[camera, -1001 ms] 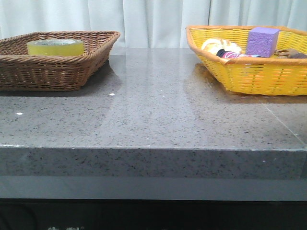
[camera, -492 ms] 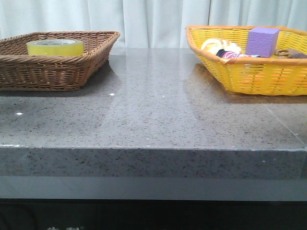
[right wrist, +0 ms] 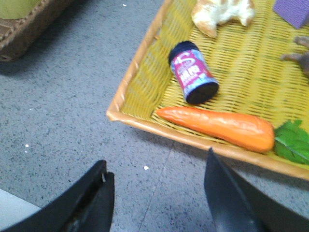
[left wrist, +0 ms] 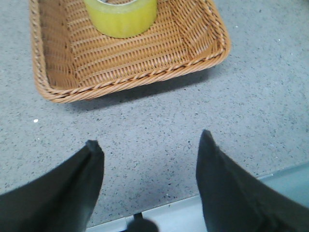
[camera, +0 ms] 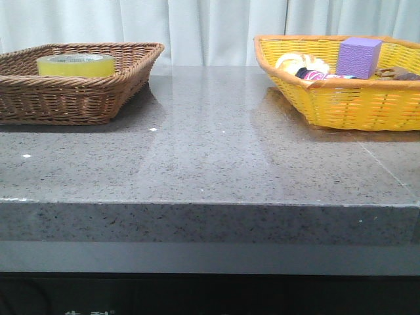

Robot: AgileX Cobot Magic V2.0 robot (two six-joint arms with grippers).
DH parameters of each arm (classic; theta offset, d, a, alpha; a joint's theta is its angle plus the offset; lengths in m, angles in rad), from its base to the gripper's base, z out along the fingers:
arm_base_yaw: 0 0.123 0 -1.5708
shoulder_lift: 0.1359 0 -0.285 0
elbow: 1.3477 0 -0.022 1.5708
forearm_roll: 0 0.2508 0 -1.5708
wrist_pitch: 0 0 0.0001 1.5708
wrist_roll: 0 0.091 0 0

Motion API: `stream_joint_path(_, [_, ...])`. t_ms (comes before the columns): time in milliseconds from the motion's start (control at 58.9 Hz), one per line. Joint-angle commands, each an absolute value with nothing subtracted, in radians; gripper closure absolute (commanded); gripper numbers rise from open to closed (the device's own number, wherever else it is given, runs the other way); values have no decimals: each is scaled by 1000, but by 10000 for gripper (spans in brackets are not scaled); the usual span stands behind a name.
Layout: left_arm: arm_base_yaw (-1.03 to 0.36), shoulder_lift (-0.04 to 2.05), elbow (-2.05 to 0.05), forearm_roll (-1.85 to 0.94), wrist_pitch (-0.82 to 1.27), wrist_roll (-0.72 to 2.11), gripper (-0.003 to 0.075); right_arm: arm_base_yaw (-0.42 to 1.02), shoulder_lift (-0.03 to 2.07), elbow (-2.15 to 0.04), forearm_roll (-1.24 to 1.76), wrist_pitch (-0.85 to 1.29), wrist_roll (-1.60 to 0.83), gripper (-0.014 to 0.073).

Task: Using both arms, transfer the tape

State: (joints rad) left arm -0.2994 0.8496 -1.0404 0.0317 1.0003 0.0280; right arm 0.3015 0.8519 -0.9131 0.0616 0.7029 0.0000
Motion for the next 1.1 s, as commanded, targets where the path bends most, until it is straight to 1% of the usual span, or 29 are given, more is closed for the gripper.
stream_joint_path(0, [-307,797,-1025,43,888,7,300,292,809,-945,55,653,0,150])
stream_joint_path(221, [-307,746,-968,39,807,7,301,292,727,-945,55,653,0,158])
stream_joint_path(288, [-307,746,-968,35,799,0,304,292,717,-945,55,652,0,223])
stream_joint_path(339, [-307,746,-968,35,787,-15,331,292,714,-945,55,652,0,307])
stream_joint_path(390, [-307,746,-968,35,775,-25,377,292,714,-945,55,652,0,387])
stream_joint_path(509, [-307,746,-968,35,752,-25,532,292,714,-945,56,651,0,566])
stream_joint_path(594, [-307,746,-968,35,740,-25,646,292,714,-945,56,651,0,662])
stream_joint_path(679, [-307,746,-968,35,727,-25,742,292,714,-945,56,651,0,660])
stream_joint_path(1086, [-307,748,-968,33,742,-25,740,292,714,-945,58,654,0,662])
